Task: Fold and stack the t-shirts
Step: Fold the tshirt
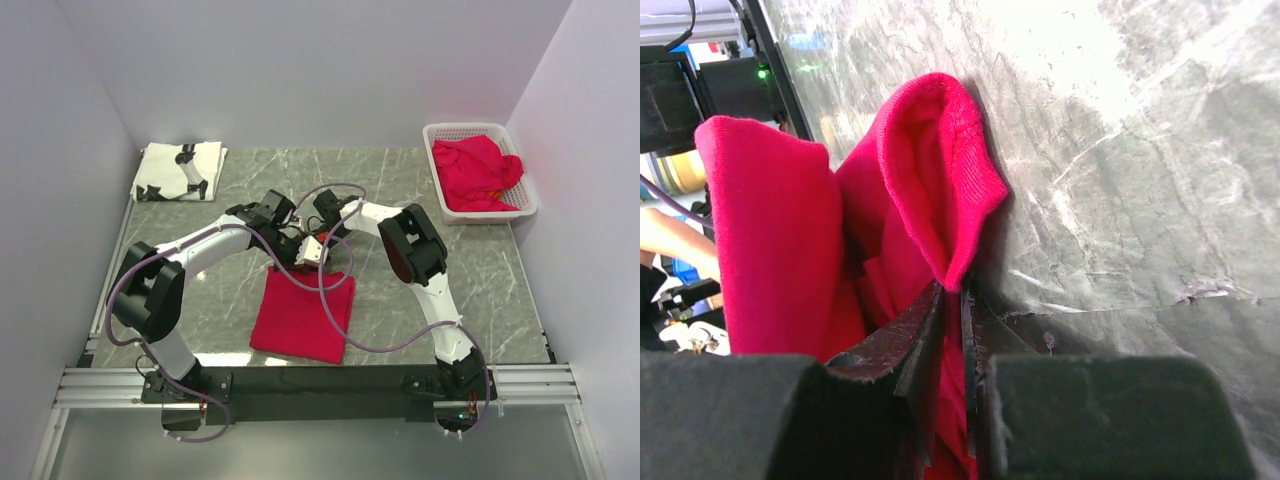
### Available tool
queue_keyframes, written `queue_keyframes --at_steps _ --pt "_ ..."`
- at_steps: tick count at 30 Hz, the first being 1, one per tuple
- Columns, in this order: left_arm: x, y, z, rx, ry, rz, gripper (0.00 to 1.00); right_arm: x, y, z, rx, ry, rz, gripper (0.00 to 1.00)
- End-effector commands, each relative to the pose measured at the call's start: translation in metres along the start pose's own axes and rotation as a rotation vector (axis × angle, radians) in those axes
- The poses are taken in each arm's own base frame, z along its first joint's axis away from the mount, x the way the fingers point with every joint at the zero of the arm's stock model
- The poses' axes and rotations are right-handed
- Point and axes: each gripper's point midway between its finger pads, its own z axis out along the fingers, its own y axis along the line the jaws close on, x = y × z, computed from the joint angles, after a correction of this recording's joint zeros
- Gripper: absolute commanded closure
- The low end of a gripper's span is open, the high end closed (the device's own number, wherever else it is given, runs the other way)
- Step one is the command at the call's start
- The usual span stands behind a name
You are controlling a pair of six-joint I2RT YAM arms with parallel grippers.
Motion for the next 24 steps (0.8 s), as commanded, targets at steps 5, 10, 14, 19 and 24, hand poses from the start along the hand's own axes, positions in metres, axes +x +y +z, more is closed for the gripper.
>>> queue_keyframes --at_steps 5,10,14,19,24 --pt "-0.034 0.035 -0.016 -0.145 -0.079 0.18 0.99 0.007 -0.022 0.013 0.046 0.03 -0.016 0.84" --pt "-0.027 0.035 -0.011 -0.135 -0.064 0.192 0.99 0.009 -0.022 0.012 0.041 0.033 -0.012 0.84" --pt "-0.003 0.032 0.003 -0.099 -0.01 0.155 0.99 0.005 -0.022 0.009 0.052 0.025 -0.021 0.83" --pt "0.016 0.031 0.014 -0.113 0.025 0.128 0.93 -0.008 -0.022 -0.002 0.101 -0.004 -0.041 0.74" --pt "0.012 0.043 0.013 -0.147 0.016 0.105 0.75 -0.032 -0.028 -0.029 0.207 -0.066 -0.063 0.59"
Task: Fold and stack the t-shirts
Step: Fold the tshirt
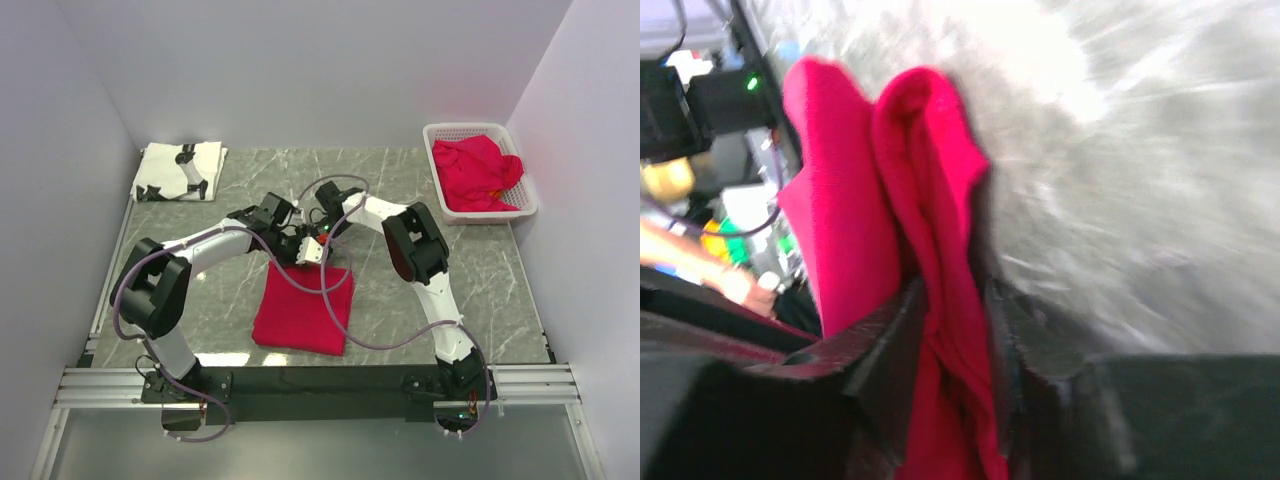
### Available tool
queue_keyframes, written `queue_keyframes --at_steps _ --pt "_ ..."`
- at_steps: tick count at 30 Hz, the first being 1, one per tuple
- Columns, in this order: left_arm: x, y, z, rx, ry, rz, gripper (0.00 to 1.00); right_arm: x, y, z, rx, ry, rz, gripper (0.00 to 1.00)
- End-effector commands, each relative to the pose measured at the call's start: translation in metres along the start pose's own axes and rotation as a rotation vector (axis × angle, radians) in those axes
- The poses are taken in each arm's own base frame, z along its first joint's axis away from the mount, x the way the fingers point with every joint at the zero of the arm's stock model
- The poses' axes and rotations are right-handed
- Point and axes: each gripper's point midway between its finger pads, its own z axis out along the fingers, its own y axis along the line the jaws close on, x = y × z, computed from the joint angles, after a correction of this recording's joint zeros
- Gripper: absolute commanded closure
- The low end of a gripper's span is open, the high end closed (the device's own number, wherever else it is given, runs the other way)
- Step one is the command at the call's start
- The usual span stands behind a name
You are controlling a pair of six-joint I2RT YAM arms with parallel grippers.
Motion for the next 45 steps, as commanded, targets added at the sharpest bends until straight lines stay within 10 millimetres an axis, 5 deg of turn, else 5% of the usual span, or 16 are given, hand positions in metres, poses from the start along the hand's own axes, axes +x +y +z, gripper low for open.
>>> queue_keyframes --at_steps 1,7,11,16,17,19,24,28,32,37,42,45 --pt "-0.01 0.02 0.001 -0.056 -0.018 0.006 0.71 -0.03 -0.033 -0.029 0.2 -0.08 -0.059 0.58" --pt "-0.023 0.024 -0.04 -0.099 -0.054 -0.101 0.59 -0.051 -0.036 -0.1 0.364 -0.188 -0.105 0.53" --pt "-0.029 0.025 -0.072 -0.11 -0.115 -0.329 0.57 -0.039 -0.009 -0.14 0.375 -0.281 -0.11 0.53" --pt "-0.033 0.002 -0.097 0.003 -0.265 -0.755 0.58 0.003 0.048 -0.136 0.191 -0.345 -0.1 0.6" --pt "-0.032 -0.005 -0.095 0.032 -0.287 -0.818 0.59 0.025 0.061 -0.126 0.108 -0.333 -0.03 0.61" --pt "-0.035 -0.013 -0.09 0.096 -0.339 -0.99 0.62 0.035 0.071 -0.11 0.04 -0.327 -0.025 0.61" --pt "-0.012 -0.015 -0.06 0.102 -0.363 -1.257 0.65 0.065 0.056 -0.068 0.005 -0.215 0.048 0.6" --pt "0.02 -0.006 -0.042 0.076 -0.344 -1.429 0.68 0.067 -0.002 -0.052 0.097 -0.162 0.175 0.6" --pt "0.052 0.014 -0.031 0.049 -0.345 -1.539 0.7 0.043 -0.049 -0.076 0.206 -0.245 0.264 0.6" --pt "0.087 0.05 -0.02 0.011 -0.333 -1.582 0.75 0.006 -0.078 -0.1 0.305 -0.305 0.251 0.6" --pt "0.092 0.098 -0.037 -0.083 -0.358 -1.478 0.75 -0.035 -0.072 -0.128 0.361 -0.359 0.146 0.6" --pt "0.068 0.112 -0.068 -0.109 -0.406 -1.383 0.71 -0.046 -0.04 -0.145 0.325 -0.409 0.057 0.59"
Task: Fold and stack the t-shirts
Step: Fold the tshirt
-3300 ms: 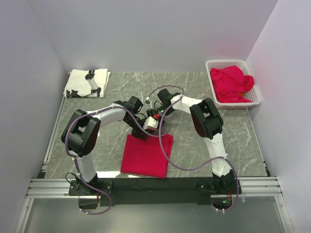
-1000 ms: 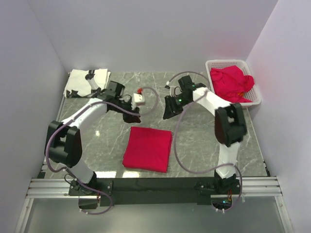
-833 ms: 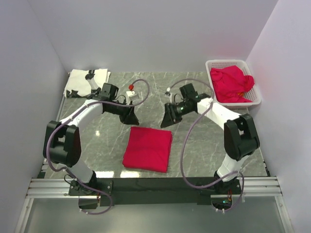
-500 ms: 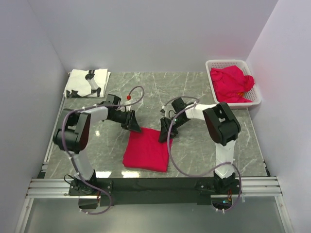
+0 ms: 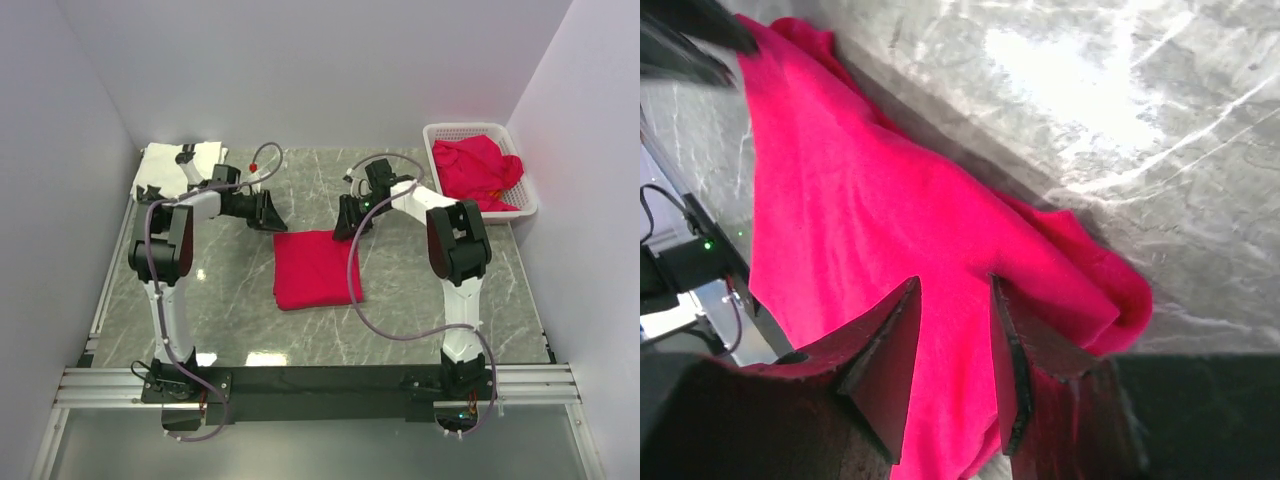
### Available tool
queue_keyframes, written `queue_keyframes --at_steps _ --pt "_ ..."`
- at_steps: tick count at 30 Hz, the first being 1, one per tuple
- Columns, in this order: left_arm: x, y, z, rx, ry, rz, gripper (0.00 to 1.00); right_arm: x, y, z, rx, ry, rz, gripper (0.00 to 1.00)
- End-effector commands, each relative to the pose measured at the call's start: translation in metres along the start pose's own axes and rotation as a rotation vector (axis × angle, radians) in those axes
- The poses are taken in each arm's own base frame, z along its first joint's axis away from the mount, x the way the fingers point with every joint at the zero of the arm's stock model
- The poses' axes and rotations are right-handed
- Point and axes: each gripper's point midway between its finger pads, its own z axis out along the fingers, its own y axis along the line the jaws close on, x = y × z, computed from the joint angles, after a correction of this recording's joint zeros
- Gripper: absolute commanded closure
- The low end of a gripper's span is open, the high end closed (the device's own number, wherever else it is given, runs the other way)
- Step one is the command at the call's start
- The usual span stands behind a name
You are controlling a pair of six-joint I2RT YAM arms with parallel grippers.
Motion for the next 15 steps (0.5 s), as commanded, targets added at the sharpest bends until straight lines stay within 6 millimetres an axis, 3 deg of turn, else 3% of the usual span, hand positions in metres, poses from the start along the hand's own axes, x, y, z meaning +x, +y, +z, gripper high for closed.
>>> queue_keyframes --at_steps 1,3,4,5,6,7,8,10,11,15 --pt "-0.034 -0.039 -0.029 0.031 -0.076 0.155 0.69 -0.023 0.04 -0.043 -0.024 -0.104 -0.133 0.58" --pt "-0.023 -0.063 -0.039 0.081 -0.083 0.159 0.66 -0.014 0.066 -0.058 -0.109 -0.126 -0.149 0.56" --pt "-0.023 -0.088 -0.051 0.109 -0.114 0.188 0.63 -0.012 0.087 -0.074 -0.144 -0.164 -0.181 0.55" --pt "0.002 -0.095 -0.05 0.154 -0.081 0.092 0.62 0.004 0.092 -0.071 -0.177 -0.15 -0.143 0.53" --pt "0.007 -0.115 -0.055 0.181 -0.096 0.124 0.62 0.017 0.104 -0.072 -0.232 -0.132 -0.137 0.53" --pt "0.017 -0.122 -0.054 0.199 -0.086 0.104 0.63 0.038 0.108 -0.071 -0.254 -0.109 -0.115 0.53" --pt "0.042 -0.122 -0.049 0.21 -0.049 -0.005 0.64 0.049 0.119 -0.066 -0.282 -0.09 -0.108 0.53" --pt "0.057 -0.143 -0.042 0.242 -0.051 0.022 0.65 0.082 0.123 -0.058 -0.324 -0.037 -0.07 0.53" --pt "0.071 -0.142 -0.037 0.243 -0.044 -0.004 0.66 0.09 0.129 -0.051 -0.338 -0.027 -0.075 0.53" --pt "0.098 -0.159 -0.013 0.251 0.007 -0.056 0.68 0.118 0.129 -0.031 -0.343 0.055 -0.059 0.53"
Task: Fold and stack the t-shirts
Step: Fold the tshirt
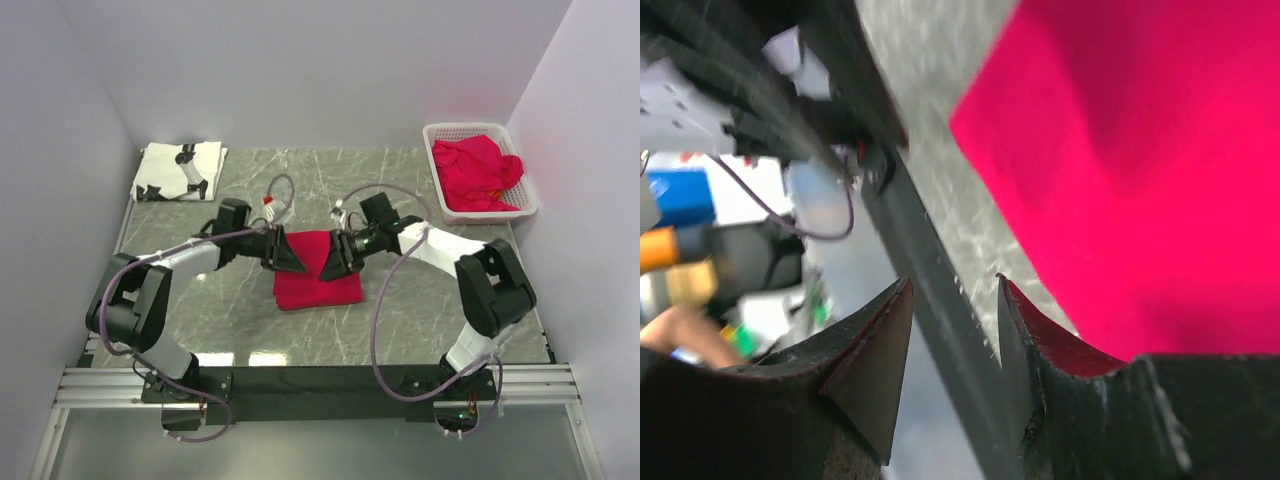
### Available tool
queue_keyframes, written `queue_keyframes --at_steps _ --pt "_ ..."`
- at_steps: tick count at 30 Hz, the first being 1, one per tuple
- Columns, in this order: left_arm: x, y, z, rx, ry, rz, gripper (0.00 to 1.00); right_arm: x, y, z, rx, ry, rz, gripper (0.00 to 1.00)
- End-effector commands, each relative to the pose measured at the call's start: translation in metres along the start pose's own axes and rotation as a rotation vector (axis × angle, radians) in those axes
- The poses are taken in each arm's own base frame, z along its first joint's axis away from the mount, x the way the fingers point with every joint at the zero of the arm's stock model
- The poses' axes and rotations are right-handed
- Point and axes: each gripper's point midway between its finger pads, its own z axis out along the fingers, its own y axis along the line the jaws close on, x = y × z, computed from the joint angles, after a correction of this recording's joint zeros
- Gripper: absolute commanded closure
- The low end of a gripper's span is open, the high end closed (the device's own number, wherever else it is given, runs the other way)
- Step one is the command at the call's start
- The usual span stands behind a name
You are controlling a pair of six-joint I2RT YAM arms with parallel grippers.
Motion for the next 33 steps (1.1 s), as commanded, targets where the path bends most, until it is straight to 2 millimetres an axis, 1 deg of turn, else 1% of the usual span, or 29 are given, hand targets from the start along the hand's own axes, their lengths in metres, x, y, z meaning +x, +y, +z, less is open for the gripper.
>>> queue_keyframes --at_steps 1,3,4,5,6,7,8,9,11,12,14,15,16,17,18,19,20,21,22,23,24,25,26,27,28,30,31,32,33 --pt "0.009 -0.008 0.021 0.024 0.0 -0.049 0.68 0.015 -0.005 0.02 -0.042 0.049 0.047 0.53" --pt "0.025 0.008 0.031 -0.019 0.036 -0.098 0.68 0.023 -0.012 0.028 -0.039 0.078 0.068 0.53" --pt "0.031 0.015 0.033 -0.029 0.049 -0.121 0.67 0.031 -0.024 0.034 -0.024 0.107 0.091 0.53" --pt "0.038 0.024 0.034 -0.052 0.065 -0.135 0.67 0.035 -0.032 0.036 -0.01 0.12 0.109 0.54" --pt "0.046 0.043 0.037 -0.096 0.087 -0.179 0.68 0.04 -0.041 0.039 0.014 0.13 0.127 0.55" --pt "0.047 0.056 0.036 -0.129 0.086 -0.199 0.69 0.046 -0.053 0.042 0.036 0.143 0.149 0.55" --pt "0.051 0.065 0.036 -0.135 0.097 -0.219 0.69 0.048 -0.061 0.042 0.05 0.148 0.148 0.55" --pt "0.054 0.087 0.036 -0.182 0.106 -0.263 0.7 0.053 -0.078 0.043 0.089 0.153 0.182 0.56" --pt "0.066 0.111 0.033 -0.228 0.142 -0.297 0.73 0.053 -0.092 0.041 0.102 0.143 0.22 0.56" --pt "0.075 0.131 0.026 -0.259 0.155 -0.381 0.75 0.054 -0.099 0.041 0.115 0.143 0.235 0.57" --pt "0.069 0.149 0.021 -0.274 0.148 -0.385 0.77 0.053 -0.113 0.04 0.126 0.144 0.258 0.58" --pt "0.073 0.158 0.015 -0.277 0.158 -0.429 0.78 0.054 -0.115 0.041 0.119 0.151 0.27 0.59" --pt "0.062 0.16 0.015 -0.265 0.145 -0.415 0.78 0.048 -0.113 0.041 0.113 0.142 0.258 0.59" --pt "0.058 0.156 0.014 -0.232 0.142 -0.384 0.78 0.041 -0.11 0.041 0.104 0.13 0.244 0.61" --pt "0.047 0.149 0.012 -0.221 0.127 -0.331 0.78 0.035 -0.106 0.041 0.091 0.119 0.229 0.62" --pt "0.036 0.143 0.009 -0.217 0.118 -0.291 0.79 0.021 -0.096 0.039 0.069 0.095 0.198 0.62" --pt "0.027 0.138 0.007 -0.206 0.109 -0.224 0.78 0.013 -0.09 0.037 0.061 0.084 0.177 0.64" --pt "0.013 0.124 0.003 -0.182 0.087 -0.161 0.78 0.004 -0.083 0.034 0.046 0.068 0.149 0.64" --pt "0.002 0.113 0.0 -0.17 0.087 -0.134 0.78 -0.009 -0.07 0.028 0.03 0.039 0.102 0.65" --pt "-0.003 0.106 -0.003 -0.153 0.087 -0.072 0.77 -0.013 -0.059 0.025 0.007 0.032 0.081 0.65" --pt "-0.01 0.088 -0.007 -0.121 0.081 -0.03 0.77 -0.017 -0.051 0.021 -0.006 0.021 0.064 0.65" --pt "-0.01 0.078 -0.009 -0.102 0.081 -0.018 0.76 -0.021 -0.036 0.013 -0.024 0.001 0.035 0.65" --pt "-0.006 0.069 -0.012 -0.083 0.087 -0.028 0.76 -0.02 -0.026 0.01 -0.047 0.003 0.024 0.65" --pt "-0.005 0.05 -0.014 -0.038 0.087 -0.009 0.75 -0.019 -0.012 0.004 -0.06 -0.006 -0.004 0.65" --pt "0.004 0.045 -0.015 -0.025 0.096 -0.025 0.75 -0.009 -0.007 0.005 -0.067 0.011 -0.01 0.65" --pt "0.009 0.027 -0.015 -0.002 0.086 -0.025 0.75 0.004 0.001 0.006 -0.076 0.032 -0.015 0.65" --pt "0.027 0.021 -0.01 0.028 0.115 -0.051 0.74 0.02 0.003 0.01 -0.082 0.062 -0.006 0.65" --pt "0.033 0.017 -0.006 0.033 0.125 -0.09 0.74 0.029 0.002 0.015 -0.084 0.08 -0.004 0.65" --pt "0.041 0.01 0.003 0.052 0.146 -0.062 0.74 0.036 -0.003 0.02 -0.083 0.096 0.011 0.65"
